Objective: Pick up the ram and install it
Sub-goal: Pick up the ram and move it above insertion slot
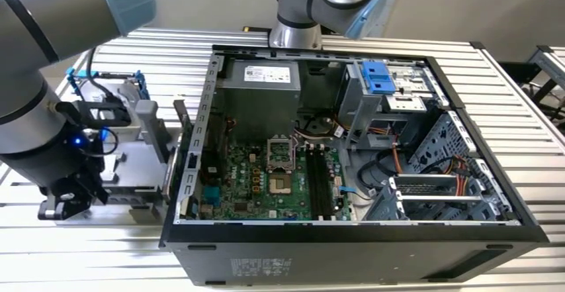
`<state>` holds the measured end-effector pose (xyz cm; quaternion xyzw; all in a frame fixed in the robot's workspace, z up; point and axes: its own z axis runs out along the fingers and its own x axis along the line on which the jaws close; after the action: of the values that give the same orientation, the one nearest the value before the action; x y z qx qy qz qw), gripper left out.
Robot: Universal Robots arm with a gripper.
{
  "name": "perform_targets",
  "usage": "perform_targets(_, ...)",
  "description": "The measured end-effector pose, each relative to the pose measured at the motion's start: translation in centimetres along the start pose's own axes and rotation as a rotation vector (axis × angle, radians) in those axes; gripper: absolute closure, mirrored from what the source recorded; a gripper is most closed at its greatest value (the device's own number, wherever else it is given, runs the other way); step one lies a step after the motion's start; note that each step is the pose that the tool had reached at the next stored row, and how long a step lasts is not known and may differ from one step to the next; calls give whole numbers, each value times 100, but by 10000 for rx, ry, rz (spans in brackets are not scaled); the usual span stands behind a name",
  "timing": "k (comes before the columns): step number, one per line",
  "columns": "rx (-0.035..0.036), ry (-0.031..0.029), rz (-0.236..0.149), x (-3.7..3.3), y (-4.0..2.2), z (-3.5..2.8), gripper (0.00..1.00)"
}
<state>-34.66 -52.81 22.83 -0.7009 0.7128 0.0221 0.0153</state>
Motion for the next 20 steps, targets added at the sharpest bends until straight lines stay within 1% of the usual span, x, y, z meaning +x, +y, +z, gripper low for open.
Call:
perform_targets(5,0,13,-1,-3,0,-55,100)
perform_targets(17,0,21,0,-6,1,-114,100)
perform_targets(20,0,21,0,-7,1,-140,100)
